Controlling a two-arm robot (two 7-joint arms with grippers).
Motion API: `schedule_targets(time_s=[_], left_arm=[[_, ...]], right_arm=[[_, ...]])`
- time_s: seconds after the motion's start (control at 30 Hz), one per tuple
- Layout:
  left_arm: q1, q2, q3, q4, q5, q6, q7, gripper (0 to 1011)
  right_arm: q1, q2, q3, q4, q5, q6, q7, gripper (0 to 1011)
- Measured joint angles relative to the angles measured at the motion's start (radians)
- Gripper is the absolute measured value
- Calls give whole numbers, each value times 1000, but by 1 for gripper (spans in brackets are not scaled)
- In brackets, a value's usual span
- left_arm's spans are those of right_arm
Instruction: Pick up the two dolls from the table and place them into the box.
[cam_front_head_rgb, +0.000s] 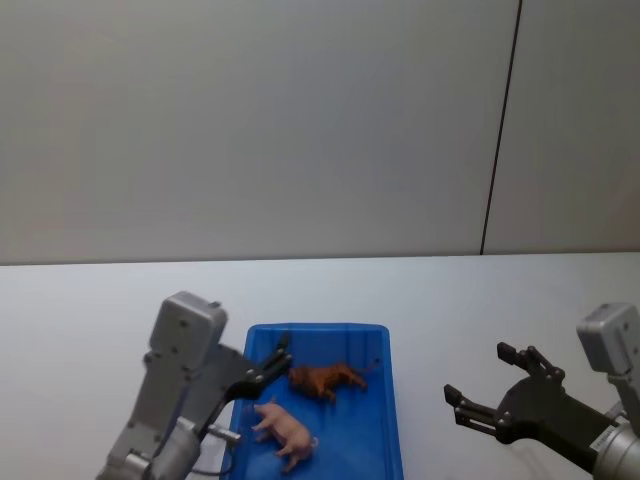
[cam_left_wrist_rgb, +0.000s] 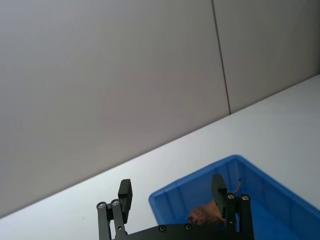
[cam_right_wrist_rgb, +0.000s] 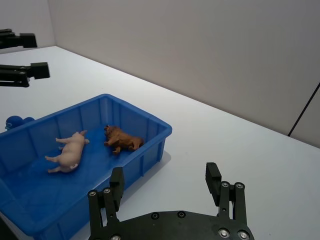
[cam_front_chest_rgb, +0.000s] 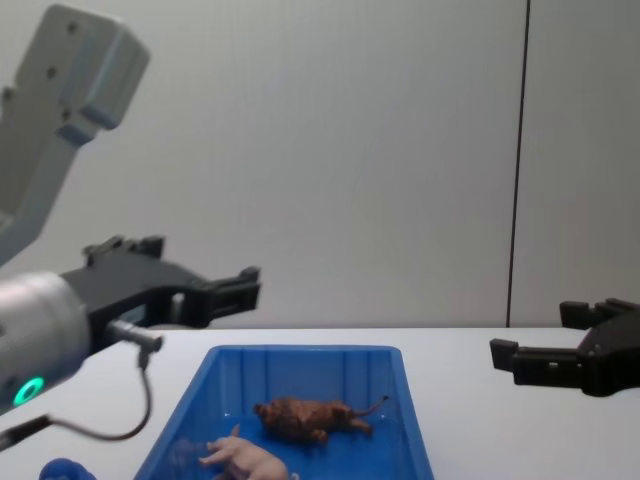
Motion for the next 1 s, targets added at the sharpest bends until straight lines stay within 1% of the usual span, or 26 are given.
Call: schedule_targets(time_s=[0.07,0.17,0.2,0.33,0.43,0.47,0.57,0.7,1.0], left_arm=[[26,19,-6,-25,-22,25,34,1001],[48,35,-11,-43,-39,42,58,1001],[62,45,-15,-55,-52,54,75,1001],[89,64,-21,-74,-74,74,102,1001],[119,82,-28,-91,-99,93,130,1001],[119,82,-28,-91,-99,93,130,1001],[141,95,-33,-97,-119,106,150,1001],[160,103,-37,-96,-135,113,160,1001],[179,106,-45,-55,-155,117,160,1001]], right_arm=[[-2,2,1,-1,1,-1,-1,1001],[-4,4,2,-3,2,-2,-1,1001],[-5,5,3,-4,2,-3,-1,1001],[-7,7,4,-5,3,-4,-2,1001],[-7,8,4,-6,4,-4,-2,1001],[-8,9,4,-6,4,-4,-2,1001],[-9,10,5,-6,4,-5,-2,1001],[-9,11,5,-7,5,-5,-3,1001],[-10,12,6,-8,5,-6,-3,1001]])
